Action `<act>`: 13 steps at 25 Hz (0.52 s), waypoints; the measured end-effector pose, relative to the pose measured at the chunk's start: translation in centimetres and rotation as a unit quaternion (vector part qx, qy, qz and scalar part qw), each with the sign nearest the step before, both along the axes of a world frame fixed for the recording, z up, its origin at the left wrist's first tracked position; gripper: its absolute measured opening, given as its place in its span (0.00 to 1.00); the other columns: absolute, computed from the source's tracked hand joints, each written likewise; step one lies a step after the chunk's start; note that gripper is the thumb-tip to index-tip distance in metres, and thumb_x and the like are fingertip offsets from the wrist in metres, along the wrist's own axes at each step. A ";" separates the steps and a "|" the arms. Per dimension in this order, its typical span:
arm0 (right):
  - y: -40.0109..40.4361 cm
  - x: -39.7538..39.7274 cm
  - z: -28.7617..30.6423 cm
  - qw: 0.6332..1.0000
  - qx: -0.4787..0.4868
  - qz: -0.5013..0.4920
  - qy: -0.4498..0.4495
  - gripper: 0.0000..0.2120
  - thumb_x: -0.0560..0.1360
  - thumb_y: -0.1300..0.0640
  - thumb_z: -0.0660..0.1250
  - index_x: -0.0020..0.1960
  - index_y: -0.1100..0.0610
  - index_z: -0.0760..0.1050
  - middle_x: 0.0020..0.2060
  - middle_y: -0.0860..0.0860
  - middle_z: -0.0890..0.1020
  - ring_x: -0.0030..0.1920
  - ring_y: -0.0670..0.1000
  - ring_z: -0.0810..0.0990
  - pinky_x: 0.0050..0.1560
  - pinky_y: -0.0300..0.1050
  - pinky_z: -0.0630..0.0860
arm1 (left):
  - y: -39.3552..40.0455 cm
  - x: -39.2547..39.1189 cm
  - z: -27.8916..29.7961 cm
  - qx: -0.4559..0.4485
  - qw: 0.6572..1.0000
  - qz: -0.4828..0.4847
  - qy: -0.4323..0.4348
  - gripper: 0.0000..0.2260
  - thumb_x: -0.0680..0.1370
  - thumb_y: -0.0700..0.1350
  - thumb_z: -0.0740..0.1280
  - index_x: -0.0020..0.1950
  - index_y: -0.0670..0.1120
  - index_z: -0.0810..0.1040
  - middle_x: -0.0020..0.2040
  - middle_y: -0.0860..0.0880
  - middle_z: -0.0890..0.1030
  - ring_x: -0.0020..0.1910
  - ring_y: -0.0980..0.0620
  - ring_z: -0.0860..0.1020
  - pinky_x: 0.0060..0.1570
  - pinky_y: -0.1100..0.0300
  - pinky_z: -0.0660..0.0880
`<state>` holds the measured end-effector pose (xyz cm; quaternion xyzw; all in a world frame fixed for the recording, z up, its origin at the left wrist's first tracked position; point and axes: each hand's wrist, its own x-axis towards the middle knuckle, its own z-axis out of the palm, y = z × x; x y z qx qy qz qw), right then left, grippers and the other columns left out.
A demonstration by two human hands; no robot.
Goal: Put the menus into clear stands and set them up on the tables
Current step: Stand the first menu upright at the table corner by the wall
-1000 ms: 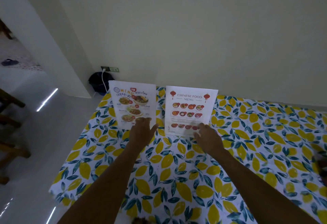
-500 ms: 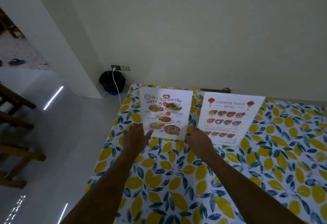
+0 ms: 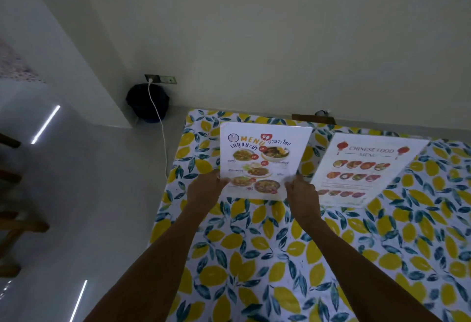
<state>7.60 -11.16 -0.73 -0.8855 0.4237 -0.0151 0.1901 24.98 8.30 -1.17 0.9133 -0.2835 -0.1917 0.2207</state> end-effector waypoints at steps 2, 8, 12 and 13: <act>-0.1 1.0 0.3 1.000 0.004 0.007 -0.015 0.15 0.80 0.52 0.60 0.60 0.64 0.68 0.43 0.64 0.82 0.44 0.64 0.81 0.38 0.53 0.77 | 0.1 1.2 0.2 -0.006 1.000 0.007 -0.010 0.18 0.79 0.60 0.60 0.56 0.48 0.78 0.47 0.46 0.83 0.45 0.44 0.81 0.42 0.49 0.79; -0.5 8.2 1.8 0.999 -0.018 0.030 -0.033 0.15 0.81 0.52 0.60 0.58 0.64 0.70 0.43 0.64 0.82 0.44 0.64 0.82 0.37 0.50 0.74 | 0.2 8.0 2.3 -0.020 0.998 0.015 -0.055 0.16 0.79 0.60 0.60 0.52 0.49 0.79 0.43 0.47 0.82 0.42 0.45 0.80 0.40 0.50 0.78; -2.3 14.5 2.4 0.996 -0.049 0.057 -0.045 0.16 0.81 0.52 0.60 0.59 0.65 0.70 0.45 0.63 0.82 0.46 0.63 0.81 0.38 0.50 0.74 | -1.2 13.9 3.2 -0.024 0.997 0.027 -0.068 0.15 0.79 0.58 0.62 0.45 0.46 0.76 0.37 0.45 0.79 0.39 0.42 0.79 0.38 0.52 0.74; -2.7 16.1 2.3 0.996 -0.054 0.060 -0.050 0.17 0.81 0.51 0.61 0.59 0.65 0.70 0.45 0.64 0.82 0.46 0.63 0.81 0.38 0.51 0.74 | -1.6 15.8 3.0 -0.027 0.997 0.027 -0.073 0.16 0.79 0.59 0.62 0.43 0.46 0.75 0.38 0.43 0.80 0.39 0.41 0.80 0.39 0.51 0.75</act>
